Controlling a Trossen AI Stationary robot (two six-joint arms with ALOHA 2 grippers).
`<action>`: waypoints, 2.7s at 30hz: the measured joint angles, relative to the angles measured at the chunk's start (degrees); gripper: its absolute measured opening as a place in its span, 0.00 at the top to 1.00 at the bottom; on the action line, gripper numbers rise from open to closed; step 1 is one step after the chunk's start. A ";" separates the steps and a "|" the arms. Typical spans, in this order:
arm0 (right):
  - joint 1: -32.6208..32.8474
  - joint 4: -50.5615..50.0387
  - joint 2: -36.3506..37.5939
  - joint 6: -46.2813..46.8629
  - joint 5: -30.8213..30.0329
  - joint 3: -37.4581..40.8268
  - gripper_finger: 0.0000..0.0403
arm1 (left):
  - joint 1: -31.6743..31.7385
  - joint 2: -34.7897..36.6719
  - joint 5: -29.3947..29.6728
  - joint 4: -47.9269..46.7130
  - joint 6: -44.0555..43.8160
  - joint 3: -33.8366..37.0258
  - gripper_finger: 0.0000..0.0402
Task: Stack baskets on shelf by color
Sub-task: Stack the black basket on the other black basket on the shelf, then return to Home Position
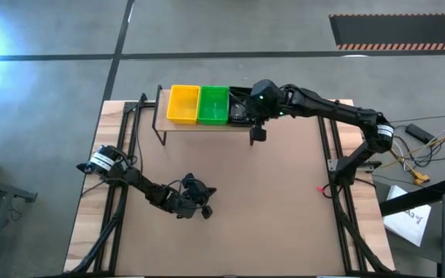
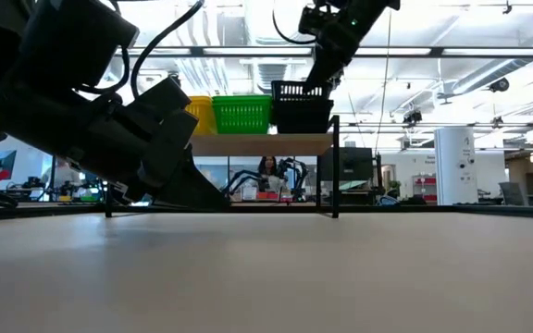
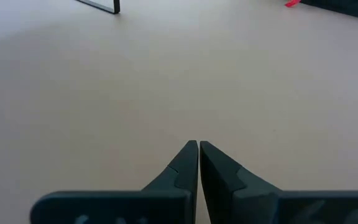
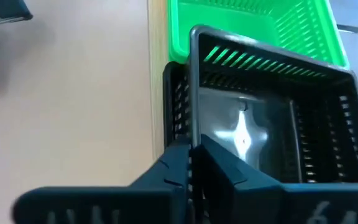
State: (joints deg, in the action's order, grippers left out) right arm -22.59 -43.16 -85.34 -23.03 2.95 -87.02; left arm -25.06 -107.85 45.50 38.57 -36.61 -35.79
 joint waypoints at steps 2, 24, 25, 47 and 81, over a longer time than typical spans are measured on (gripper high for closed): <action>-0.34 -0.69 0.44 0.72 0.08 0.00 0.88 | 0.00 0.00 -0.01 -0.01 0.01 0.00 1.00; -4.06 16.20 1.72 11.27 -2.20 3.98 0.74 | 0.08 0.26 0.07 -0.05 1.46 -0.04 1.00; -4.58 17.90 1.04 13.08 -2.17 3.94 0.77 | 0.16 0.39 0.16 -0.03 1.61 -0.04 1.00; -6.49 18.99 -0.04 13.72 2.68 4.15 0.98 | 0.61 1.07 0.54 -0.04 2.96 -0.63 1.00; 7.27 34.94 43.38 22.26 7.99 54.74 0.98 | 1.55 36.27 7.26 -18.52 28.42 -0.04 1.00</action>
State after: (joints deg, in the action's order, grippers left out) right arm -15.32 -8.22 -41.96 -0.77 10.94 -32.28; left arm -23.51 -71.58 52.75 20.04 -8.19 -35.83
